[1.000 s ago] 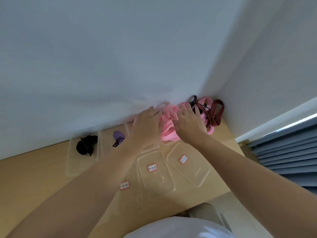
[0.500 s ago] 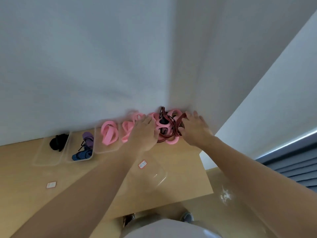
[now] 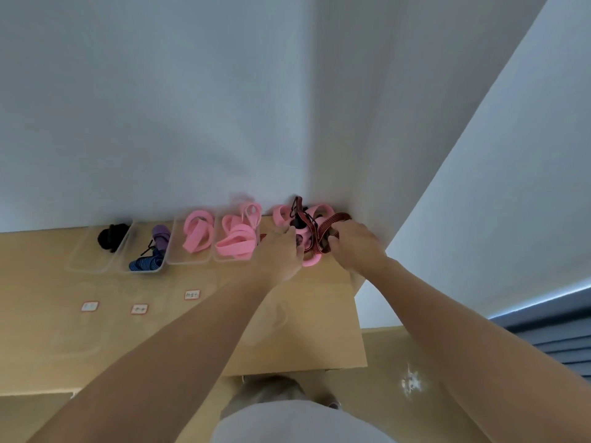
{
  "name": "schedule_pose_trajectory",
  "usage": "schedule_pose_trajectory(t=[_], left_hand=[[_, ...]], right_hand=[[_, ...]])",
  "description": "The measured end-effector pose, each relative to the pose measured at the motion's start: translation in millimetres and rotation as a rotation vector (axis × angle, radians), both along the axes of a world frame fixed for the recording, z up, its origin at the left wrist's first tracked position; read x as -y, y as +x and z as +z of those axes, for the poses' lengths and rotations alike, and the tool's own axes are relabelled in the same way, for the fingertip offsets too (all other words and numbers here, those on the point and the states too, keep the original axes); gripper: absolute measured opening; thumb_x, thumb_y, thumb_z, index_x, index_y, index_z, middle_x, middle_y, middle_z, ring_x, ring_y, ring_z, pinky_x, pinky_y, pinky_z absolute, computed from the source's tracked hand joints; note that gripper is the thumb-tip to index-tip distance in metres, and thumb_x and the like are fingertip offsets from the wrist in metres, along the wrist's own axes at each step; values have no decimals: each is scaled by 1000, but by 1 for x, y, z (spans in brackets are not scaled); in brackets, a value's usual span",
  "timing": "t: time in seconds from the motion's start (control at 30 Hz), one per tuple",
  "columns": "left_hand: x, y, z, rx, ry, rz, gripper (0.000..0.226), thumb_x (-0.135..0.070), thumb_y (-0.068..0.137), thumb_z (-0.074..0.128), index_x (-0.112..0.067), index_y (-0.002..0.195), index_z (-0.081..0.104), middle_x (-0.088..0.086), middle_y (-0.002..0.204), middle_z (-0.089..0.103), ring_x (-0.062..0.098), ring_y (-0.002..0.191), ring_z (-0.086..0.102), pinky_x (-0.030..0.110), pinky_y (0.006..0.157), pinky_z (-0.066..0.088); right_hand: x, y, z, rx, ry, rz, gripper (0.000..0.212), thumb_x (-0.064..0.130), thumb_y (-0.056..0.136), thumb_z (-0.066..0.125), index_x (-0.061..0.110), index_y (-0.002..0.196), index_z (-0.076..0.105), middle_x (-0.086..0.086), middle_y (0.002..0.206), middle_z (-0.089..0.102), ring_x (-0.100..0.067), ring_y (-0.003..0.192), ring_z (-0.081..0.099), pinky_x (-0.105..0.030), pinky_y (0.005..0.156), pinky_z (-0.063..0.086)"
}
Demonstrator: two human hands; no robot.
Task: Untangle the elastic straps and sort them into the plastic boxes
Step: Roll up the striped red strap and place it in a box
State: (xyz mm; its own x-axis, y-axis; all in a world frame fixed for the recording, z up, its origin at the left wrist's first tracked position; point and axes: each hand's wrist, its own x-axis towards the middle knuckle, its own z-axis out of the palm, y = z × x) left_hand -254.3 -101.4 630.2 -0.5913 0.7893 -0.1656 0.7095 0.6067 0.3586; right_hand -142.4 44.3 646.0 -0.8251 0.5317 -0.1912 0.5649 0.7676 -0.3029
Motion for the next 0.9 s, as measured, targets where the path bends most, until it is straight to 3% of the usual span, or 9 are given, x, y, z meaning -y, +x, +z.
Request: schedule_pose_trajectory(t=[0.13, 0.2, 0.3, 0.4, 0.47, 0.53, 0.7, 0.8, 0.9], left_hand=[[-10, 1, -12, 80, 91, 90, 17, -14, 100, 45, -15, 85, 54, -4, 71, 51, 14, 60, 50, 31, 58, 33], [-19, -1, -15, 261, 168, 172, 34, -5, 98, 46, -20, 67, 46, -9, 59, 46, 7, 51, 42, 26, 49, 28], [-36, -8, -18, 632, 234, 356, 33, 2, 90, 47, -14, 61, 47, -10, 47, 50, 6, 45, 45, 15, 40, 28], [-58, -14, -27, 996, 343, 525, 15, 1, 92, 49, -7, 82, 57, -1, 70, 54, 10, 63, 53, 15, 54, 44], [-69, -20, -38, 1083, 323, 601, 24, -5, 100, 51, -21, 85, 59, 0, 90, 64, 18, 84, 65, 30, 77, 60], [-76, -25, -45, 1173, 305, 647, 20, -12, 103, 52, -25, 91, 59, 4, 107, 66, 24, 100, 66, 44, 95, 58], [-82, -34, -55, 1237, 309, 674, 18, -9, 104, 49, -19, 115, 60, 6, 115, 64, 25, 103, 62, 45, 96, 55], [-80, -39, -60, 1203, 349, 645, 28, -2, 102, 49, -16, 121, 63, 5, 109, 64, 23, 101, 63, 43, 96, 53], [-79, -41, -56, 1315, 444, 646, 31, 6, 103, 39, -12, 96, 63, 6, 88, 62, 22, 86, 58, 37, 86, 50]], right_hand=[[0, -10, -9, -80, -301, -208, 17, 19, 98, 46, 19, 86, 59, -1, 85, 56, -25, 81, 51, -28, 67, 42], [0, -16, -17, -129, -416, -317, 27, 13, 94, 46, 19, 68, 49, 3, 70, 48, -22, 71, 45, -25, 53, 32], [-1, -26, -29, -223, -573, -464, 25, 8, 91, 48, 16, 72, 62, 3, 73, 51, -20, 71, 45, -29, 53, 39], [-2, -41, -42, -264, -640, -550, 30, 4, 85, 46, 18, 59, 53, 1, 63, 46, -22, 66, 39, -32, 52, 32], [-2, -53, -51, -294, -705, -620, 34, 1, 79, 46, 18, 50, 43, 1, 57, 38, -21, 65, 34, -33, 55, 28], [-4, -64, -63, -292, -770, -674, 36, -1, 77, 47, 18, 48, 48, -1, 57, 41, -22, 66, 37, -37, 59, 31], [-9, -80, -75, -223, -776, -784, 20, 2, 82, 53, 9, 76, 71, -11, 73, 64, -27, 72, 57, -38, 63, 48], [-11, -87, -72, -220, -778, -812, 17, 12, 88, 64, 20, 78, 76, -15, 90, 76, -26, 80, 67, -45, 78, 59], [-11, -91, -66, -248, -786, -851, 18, 14, 90, 67, 21, 74, 72, -17, 95, 75, -24, 81, 66, -46, 84, 58]])
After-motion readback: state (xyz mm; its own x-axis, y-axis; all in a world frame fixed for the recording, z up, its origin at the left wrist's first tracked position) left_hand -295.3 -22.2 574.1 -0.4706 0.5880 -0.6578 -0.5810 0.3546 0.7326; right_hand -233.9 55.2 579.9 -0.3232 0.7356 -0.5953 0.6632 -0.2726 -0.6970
